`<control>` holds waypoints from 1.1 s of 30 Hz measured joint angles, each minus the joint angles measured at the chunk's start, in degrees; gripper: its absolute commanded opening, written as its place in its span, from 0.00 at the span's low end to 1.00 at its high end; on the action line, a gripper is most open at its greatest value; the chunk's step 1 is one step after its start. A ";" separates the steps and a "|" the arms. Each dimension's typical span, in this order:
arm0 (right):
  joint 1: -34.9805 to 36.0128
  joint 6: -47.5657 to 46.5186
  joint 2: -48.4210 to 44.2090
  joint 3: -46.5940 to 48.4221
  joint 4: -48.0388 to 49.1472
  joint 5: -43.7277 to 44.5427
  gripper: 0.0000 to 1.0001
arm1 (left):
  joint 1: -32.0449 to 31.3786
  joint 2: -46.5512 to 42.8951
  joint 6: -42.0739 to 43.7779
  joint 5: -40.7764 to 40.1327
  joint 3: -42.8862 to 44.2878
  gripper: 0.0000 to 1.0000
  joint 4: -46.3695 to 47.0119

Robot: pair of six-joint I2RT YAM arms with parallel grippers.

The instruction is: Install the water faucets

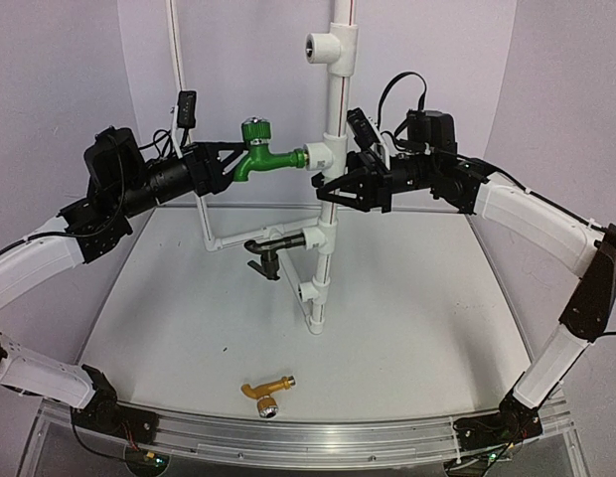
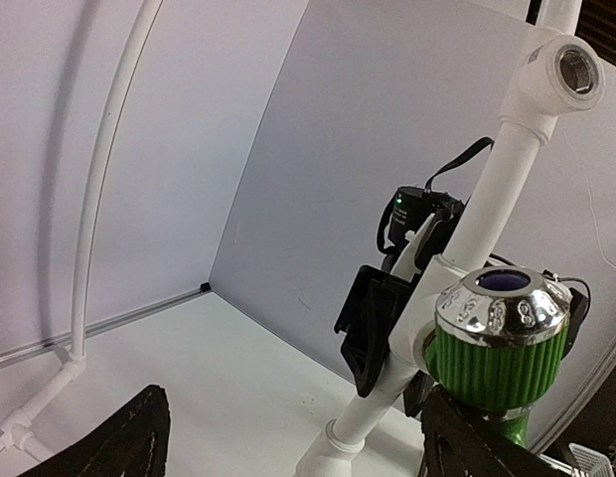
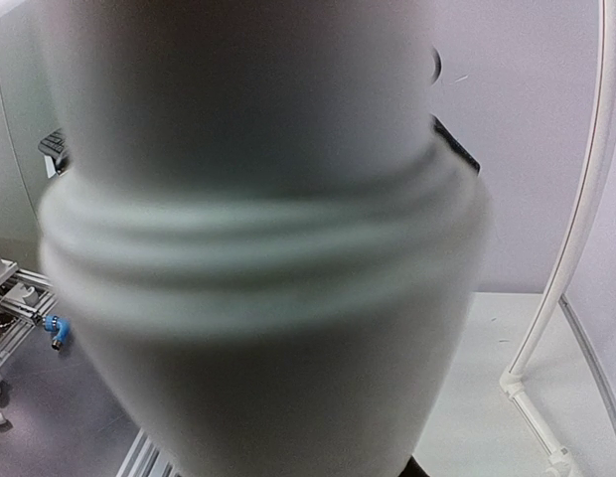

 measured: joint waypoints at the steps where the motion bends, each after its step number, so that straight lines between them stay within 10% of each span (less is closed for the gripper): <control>1: 0.00 -0.02 0.00 0.00 0.00 -0.04 0.00 | 0.10 0.00 0.21 0.15 0.11 0.90 -0.16; 33: -0.04 -0.44 0.00 0.00 -0.16 -0.40 0.00 | 0.26 2.93 1.74 2.10 8.08 0.88 -6.82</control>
